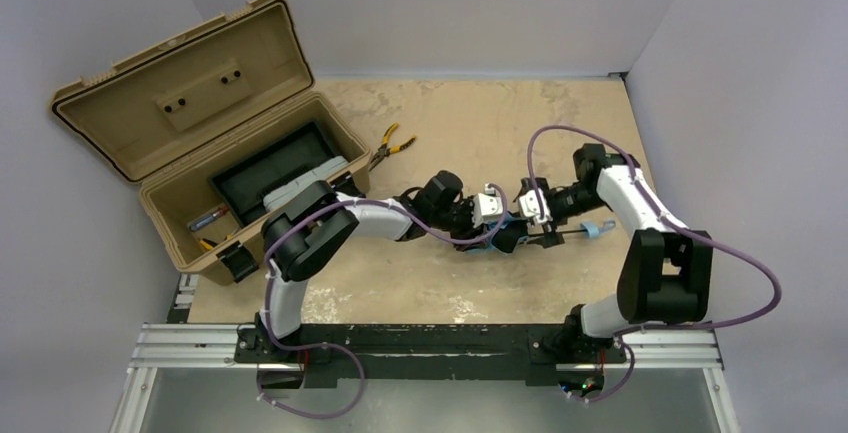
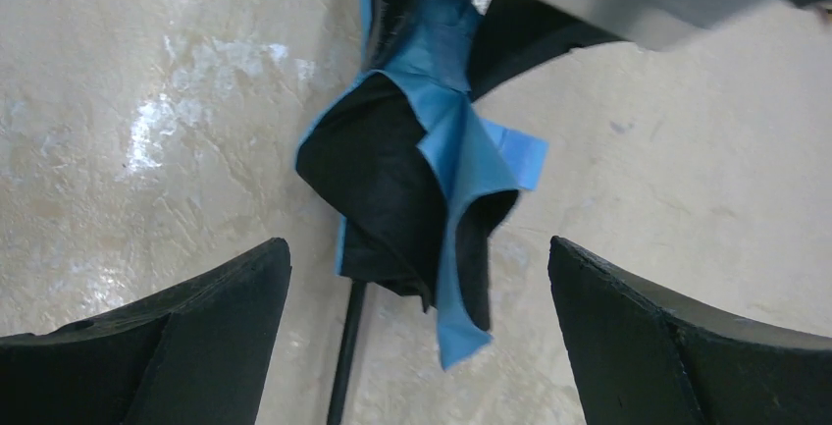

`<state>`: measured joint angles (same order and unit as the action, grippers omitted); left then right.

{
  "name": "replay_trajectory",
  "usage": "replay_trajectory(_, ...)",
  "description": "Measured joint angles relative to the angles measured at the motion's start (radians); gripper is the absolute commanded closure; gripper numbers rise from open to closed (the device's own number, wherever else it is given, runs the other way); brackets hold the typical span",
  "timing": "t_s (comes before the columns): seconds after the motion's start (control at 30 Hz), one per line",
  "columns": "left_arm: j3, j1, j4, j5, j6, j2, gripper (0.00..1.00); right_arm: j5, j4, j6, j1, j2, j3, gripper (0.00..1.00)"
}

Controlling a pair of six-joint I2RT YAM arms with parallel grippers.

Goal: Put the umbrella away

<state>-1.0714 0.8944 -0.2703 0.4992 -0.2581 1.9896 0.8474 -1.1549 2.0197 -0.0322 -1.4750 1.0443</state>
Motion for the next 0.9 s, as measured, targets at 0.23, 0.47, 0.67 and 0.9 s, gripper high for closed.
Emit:
replay_trajectory(0.23, -0.079, -0.028, 0.086, 0.081, 0.017, 0.042, 1.0, -0.022, 0.227, -0.015, 0.055, 0.101, -0.217, 0.01)
replay_trajectory(0.47, -0.112, -0.052, 0.118, 0.145, 0.041, 0.068, 1.0, -0.077, 0.5, -0.192, 0.179, 0.158, -0.303, 0.07)
replay_trajectory(0.67, -0.13, -0.067, 0.138, 0.18, 0.058, 0.082, 1.0, -0.142, 0.642, -0.279, 0.207, 0.202, -0.363, 0.09)
replay_trajectory(0.9, -0.16, -0.075, 0.175, 0.192, 0.092, 0.094, 1.0, -0.23, 0.62, -0.245, 0.271, 0.204, -0.432, 0.1)
